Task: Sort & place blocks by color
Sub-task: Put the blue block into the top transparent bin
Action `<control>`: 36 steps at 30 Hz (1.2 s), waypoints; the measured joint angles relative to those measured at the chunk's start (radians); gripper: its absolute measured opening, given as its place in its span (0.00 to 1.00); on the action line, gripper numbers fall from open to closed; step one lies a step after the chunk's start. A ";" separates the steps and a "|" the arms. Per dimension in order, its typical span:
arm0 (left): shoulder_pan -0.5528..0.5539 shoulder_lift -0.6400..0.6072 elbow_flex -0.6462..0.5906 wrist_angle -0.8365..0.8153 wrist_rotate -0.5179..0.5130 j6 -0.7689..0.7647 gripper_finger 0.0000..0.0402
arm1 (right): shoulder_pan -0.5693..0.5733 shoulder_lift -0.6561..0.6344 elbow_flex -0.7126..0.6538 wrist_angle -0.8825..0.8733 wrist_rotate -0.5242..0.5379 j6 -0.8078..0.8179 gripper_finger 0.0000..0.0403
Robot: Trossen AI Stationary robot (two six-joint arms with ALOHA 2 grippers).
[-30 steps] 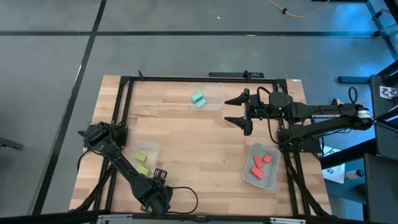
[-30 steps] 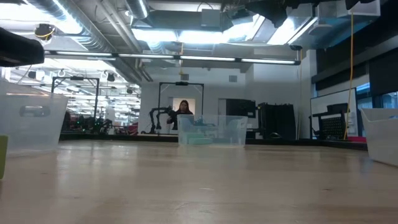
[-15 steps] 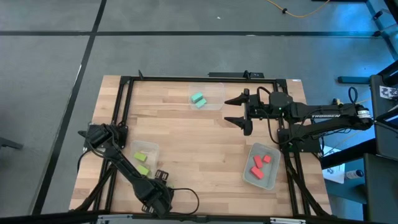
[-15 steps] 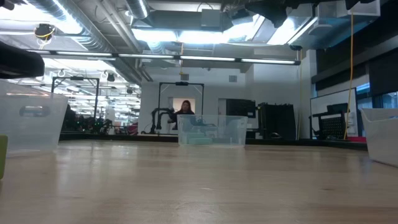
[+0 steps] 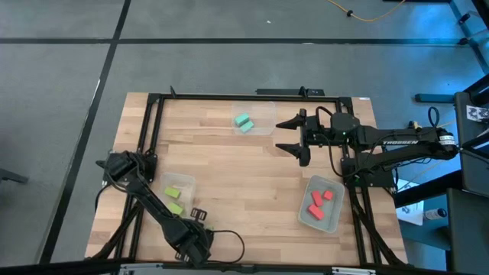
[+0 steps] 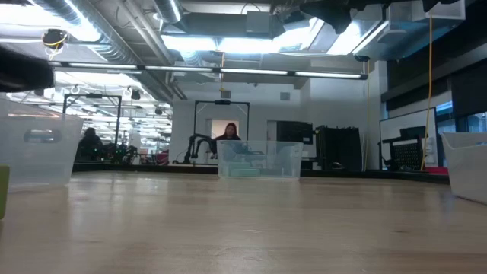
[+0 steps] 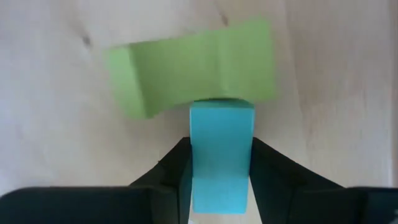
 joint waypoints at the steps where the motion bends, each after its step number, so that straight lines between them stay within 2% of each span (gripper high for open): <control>1: 0.002 -0.009 0.000 0.000 0.001 -0.011 0.29 | 0.000 0.000 0.000 0.000 0.000 0.000 0.87; 6: 0.000 -0.088 0.001 0.005 0.024 -0.060 0.29 | 0.000 0.000 0.000 0.000 0.000 0.000 0.87; 10: 0.002 -0.206 0.002 0.008 0.024 -0.079 0.29 | 0.000 0.000 0.000 0.001 0.000 -0.002 0.87; 14: 0.021 -0.346 0.002 -0.023 -0.034 -0.083 0.29 | 0.000 0.000 0.000 0.007 -0.001 -0.003 0.87; 16: 0.047 -0.429 0.003 -0.025 -0.111 -0.089 0.29 | 0.000 0.000 0.000 0.009 -0.001 -0.004 0.87; 19: 0.112 -0.543 0.003 -0.030 -0.333 -0.083 0.29 | 0.000 0.000 0.000 0.009 -0.001 -0.003 0.87; 22: 0.199 -0.642 0.003 0.009 -0.538 0.006 0.29 | 0.000 0.000 0.000 0.010 -0.001 -0.003 0.87; 25: 0.295 -0.748 -0.053 0.169 -0.619 0.163 0.29 | 0.000 0.000 0.000 0.027 -0.014 0.000 0.87; 27: 0.356 -0.826 -0.166 0.377 -0.601 0.269 0.29 | 0.000 0.000 0.000 0.033 -0.028 0.000 0.87; 30: 0.458 -0.937 -0.396 0.735 -0.453 0.376 0.29 | 0.000 0.000 0.000 0.035 -0.029 0.004 0.87; 34: 0.608 -1.010 -0.667 1.214 -0.234 0.390 0.29 | 0.000 0.000 0.000 0.039 -0.029 0.006 0.87; 36: 0.671 -1.016 -0.755 1.377 -0.149 0.367 0.29 | 0.000 0.000 0.000 0.039 -0.028 0.030 0.87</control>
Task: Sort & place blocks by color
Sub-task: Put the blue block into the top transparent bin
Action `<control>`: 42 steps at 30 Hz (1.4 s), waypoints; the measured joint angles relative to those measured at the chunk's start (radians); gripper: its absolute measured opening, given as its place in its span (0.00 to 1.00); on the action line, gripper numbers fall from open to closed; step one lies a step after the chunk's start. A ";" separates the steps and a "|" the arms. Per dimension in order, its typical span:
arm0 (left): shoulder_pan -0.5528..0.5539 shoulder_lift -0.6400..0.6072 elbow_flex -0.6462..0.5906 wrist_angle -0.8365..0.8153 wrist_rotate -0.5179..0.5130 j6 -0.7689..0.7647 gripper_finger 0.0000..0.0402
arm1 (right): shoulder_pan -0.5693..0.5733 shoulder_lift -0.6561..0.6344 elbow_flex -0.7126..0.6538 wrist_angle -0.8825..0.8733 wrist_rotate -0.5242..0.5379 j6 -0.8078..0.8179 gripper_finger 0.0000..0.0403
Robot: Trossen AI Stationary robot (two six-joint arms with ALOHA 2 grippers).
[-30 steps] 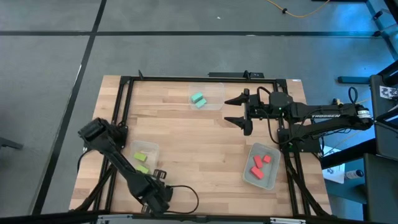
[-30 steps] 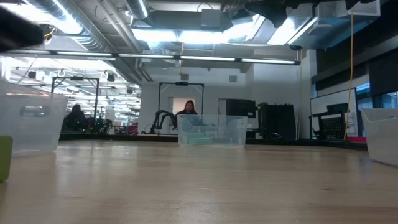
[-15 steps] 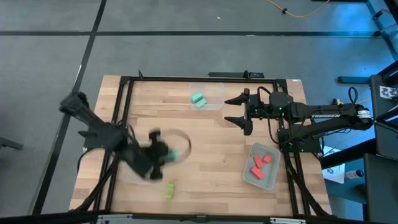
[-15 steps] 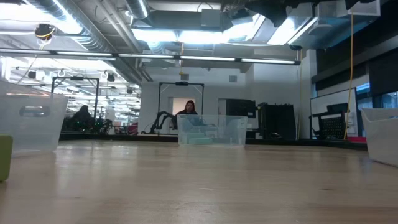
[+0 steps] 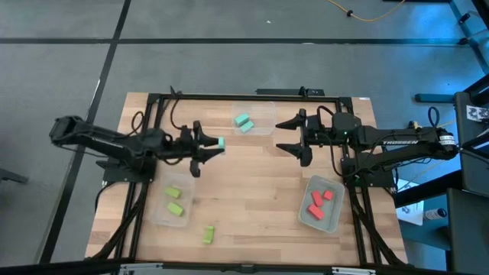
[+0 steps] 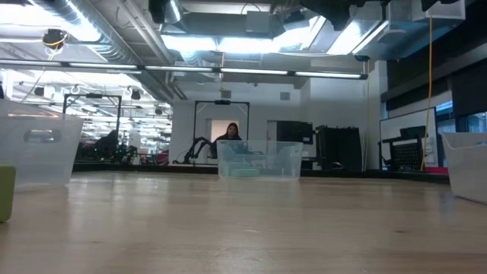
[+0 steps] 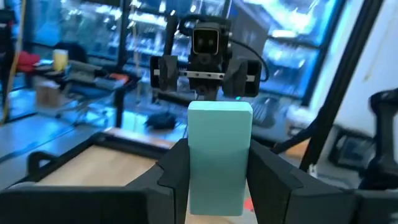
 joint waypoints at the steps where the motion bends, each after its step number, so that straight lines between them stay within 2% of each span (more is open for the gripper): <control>1: 0.027 0.001 -0.030 0.052 0.035 -0.013 0.29 | 0.000 0.000 0.000 0.000 0.000 0.010 0.87; 3: 0.071 0.001 -0.067 0.102 0.092 -0.037 0.29 | 0.000 0.000 0.000 -0.001 0.000 0.023 0.87; 9: 0.135 0.000 -0.079 0.100 0.247 -0.057 0.29 | 0.000 0.000 0.000 -0.002 0.000 0.022 0.87; 28: 0.146 0.001 -0.077 0.103 0.184 -0.082 0.29 | 0.000 0.000 0.000 -0.015 0.000 0.048 0.87; 42: 0.146 0.001 -0.077 0.103 0.196 -0.082 0.29 | 0.000 0.000 0.000 -0.017 0.009 0.047 0.87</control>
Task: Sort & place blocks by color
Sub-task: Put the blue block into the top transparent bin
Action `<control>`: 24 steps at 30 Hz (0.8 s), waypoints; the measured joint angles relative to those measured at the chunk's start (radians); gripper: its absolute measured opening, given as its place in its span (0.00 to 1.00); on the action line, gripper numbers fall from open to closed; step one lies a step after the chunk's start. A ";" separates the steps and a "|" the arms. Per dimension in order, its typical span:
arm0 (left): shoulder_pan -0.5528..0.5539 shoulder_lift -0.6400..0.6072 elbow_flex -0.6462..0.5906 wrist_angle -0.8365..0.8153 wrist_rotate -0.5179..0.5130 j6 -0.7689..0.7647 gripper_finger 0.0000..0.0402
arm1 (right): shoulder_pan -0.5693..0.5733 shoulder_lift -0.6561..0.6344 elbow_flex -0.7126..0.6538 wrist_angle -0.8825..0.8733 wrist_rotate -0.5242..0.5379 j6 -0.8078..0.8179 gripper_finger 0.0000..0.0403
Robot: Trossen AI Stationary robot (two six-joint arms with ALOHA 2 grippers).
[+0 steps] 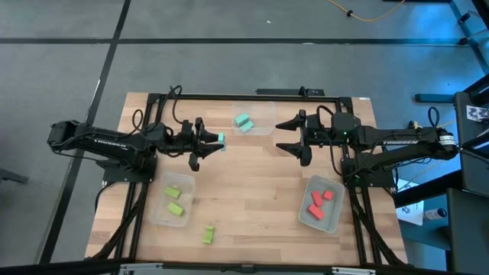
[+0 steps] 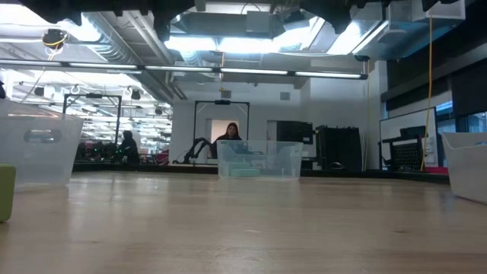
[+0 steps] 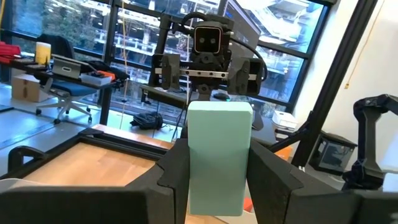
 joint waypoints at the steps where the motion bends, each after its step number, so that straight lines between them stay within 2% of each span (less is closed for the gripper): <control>1: 0.000 0.000 0.000 0.000 0.000 0.000 0.29 | 0.000 0.000 0.000 0.000 0.000 0.000 0.87; 10: 0.000 0.000 0.000 0.000 0.000 0.000 0.29 | 0.000 0.000 0.000 0.000 0.000 0.001 0.87; 13: 0.014 0.003 0.001 -0.002 -0.033 0.000 0.29 | 0.000 0.000 0.000 0.003 0.000 0.002 0.87; 15: 0.051 0.028 0.032 -0.071 -0.046 0.000 0.29 | 0.000 0.000 0.000 0.003 0.000 0.002 0.87; 17: 0.113 0.071 0.087 -0.215 -0.027 0.001 0.29 | 0.000 0.000 0.000 0.005 0.001 0.004 0.87; 19: 0.188 0.151 0.171 -0.336 0.046 0.028 0.29 | 0.000 0.000 0.000 0.007 0.002 0.010 0.87; 24: 0.367 0.427 0.396 -0.504 0.195 0.193 0.29 | 0.000 0.000 0.000 0.006 0.003 0.012 0.87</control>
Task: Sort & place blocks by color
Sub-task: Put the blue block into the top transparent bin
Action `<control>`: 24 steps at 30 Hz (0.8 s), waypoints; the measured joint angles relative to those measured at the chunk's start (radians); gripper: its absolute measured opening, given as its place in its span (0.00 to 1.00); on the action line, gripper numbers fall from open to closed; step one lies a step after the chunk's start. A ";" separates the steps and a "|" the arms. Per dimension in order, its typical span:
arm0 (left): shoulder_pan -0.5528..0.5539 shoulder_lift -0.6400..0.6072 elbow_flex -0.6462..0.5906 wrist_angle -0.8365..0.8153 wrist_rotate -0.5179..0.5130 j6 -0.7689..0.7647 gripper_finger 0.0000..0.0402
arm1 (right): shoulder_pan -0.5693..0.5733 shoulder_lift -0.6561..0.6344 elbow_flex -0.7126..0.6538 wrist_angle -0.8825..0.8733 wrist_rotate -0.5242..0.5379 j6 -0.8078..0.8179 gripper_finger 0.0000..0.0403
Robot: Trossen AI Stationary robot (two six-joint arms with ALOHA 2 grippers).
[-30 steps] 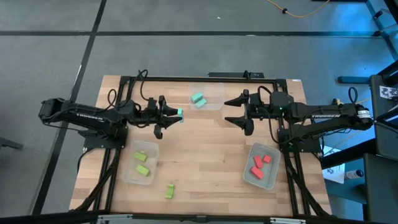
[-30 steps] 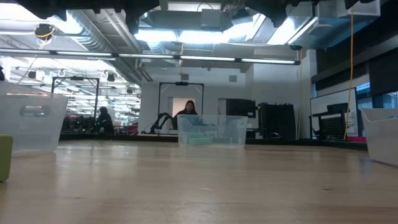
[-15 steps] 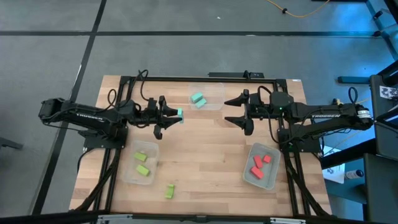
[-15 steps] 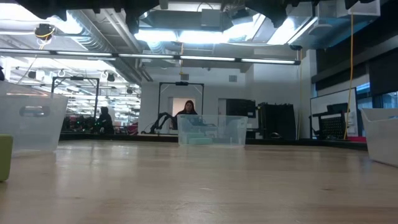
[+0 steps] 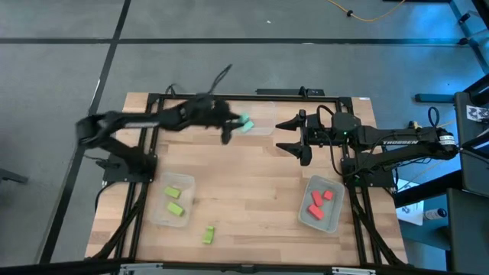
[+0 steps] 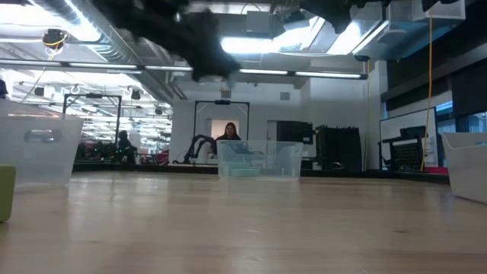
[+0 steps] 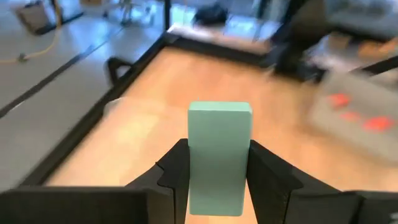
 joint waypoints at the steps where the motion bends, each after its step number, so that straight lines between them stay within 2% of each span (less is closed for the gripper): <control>1: 0.027 0.062 0.046 -0.025 0.009 0.032 0.29 | 0.000 0.000 0.000 0.000 0.000 0.000 0.87; 6: 0.117 0.337 0.256 -0.105 -0.017 0.124 0.29 | 0.000 0.000 0.000 -0.007 0.000 0.042 0.87; 12: 0.145 0.550 0.428 -0.243 -0.053 0.123 0.29 | 0.000 0.000 0.000 -0.009 0.000 0.095 0.87; 17: 0.131 0.611 0.465 -0.292 -0.051 0.122 0.29 | 0.000 0.000 0.000 -0.013 0.000 0.095 0.87; 24: 0.107 0.615 0.465 -0.307 -0.054 0.123 0.29 | 0.000 0.000 0.000 -0.017 0.011 0.093 0.87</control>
